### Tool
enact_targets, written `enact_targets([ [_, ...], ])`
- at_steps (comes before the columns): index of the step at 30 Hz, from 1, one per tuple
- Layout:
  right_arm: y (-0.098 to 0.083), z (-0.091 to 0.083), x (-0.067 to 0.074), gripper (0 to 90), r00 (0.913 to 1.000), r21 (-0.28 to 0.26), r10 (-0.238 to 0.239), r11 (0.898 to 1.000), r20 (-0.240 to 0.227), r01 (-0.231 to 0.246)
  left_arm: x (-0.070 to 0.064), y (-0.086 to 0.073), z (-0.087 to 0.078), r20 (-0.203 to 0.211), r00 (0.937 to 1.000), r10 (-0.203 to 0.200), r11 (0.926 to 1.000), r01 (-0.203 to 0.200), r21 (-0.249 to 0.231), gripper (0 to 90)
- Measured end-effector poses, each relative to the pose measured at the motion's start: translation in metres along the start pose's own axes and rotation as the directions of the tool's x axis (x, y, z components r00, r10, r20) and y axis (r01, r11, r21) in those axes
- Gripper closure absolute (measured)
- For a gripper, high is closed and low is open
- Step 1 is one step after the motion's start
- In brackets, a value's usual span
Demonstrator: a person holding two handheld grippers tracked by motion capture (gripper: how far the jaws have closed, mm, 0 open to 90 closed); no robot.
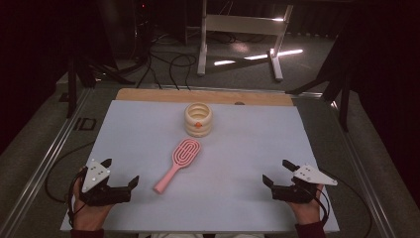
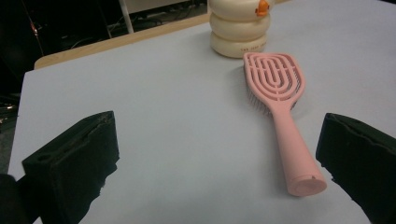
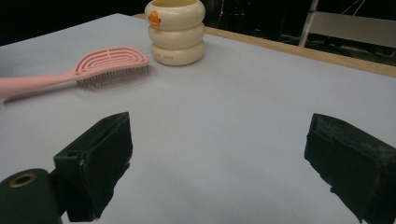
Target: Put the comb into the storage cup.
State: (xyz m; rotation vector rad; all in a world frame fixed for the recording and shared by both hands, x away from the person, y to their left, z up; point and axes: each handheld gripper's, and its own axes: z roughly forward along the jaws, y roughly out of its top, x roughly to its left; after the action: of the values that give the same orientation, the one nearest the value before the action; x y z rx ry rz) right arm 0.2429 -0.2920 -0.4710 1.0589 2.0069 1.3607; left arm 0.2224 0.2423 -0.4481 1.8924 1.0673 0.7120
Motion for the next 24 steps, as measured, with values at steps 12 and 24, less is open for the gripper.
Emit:
enact_targets([
  [12, 0.001, 0.000, -0.001, 7.7, 1.0000, -0.008, 0.006, 1.000, 0.004, -0.006, -0.010, 0.016, 0.016, 0.039, 0.9986, 0.034, 0.9990, -0.036, 0.029, 0.2],
  [24, 0.001, 0.000, -0.001, 7.7, 1.0000, -0.004, 0.004, 1.000, 0.005, -0.004, -0.013, 0.030, 0.034, 0.058, 0.9971, 0.049, 0.9959, -0.053, 0.074, 0.2],
])
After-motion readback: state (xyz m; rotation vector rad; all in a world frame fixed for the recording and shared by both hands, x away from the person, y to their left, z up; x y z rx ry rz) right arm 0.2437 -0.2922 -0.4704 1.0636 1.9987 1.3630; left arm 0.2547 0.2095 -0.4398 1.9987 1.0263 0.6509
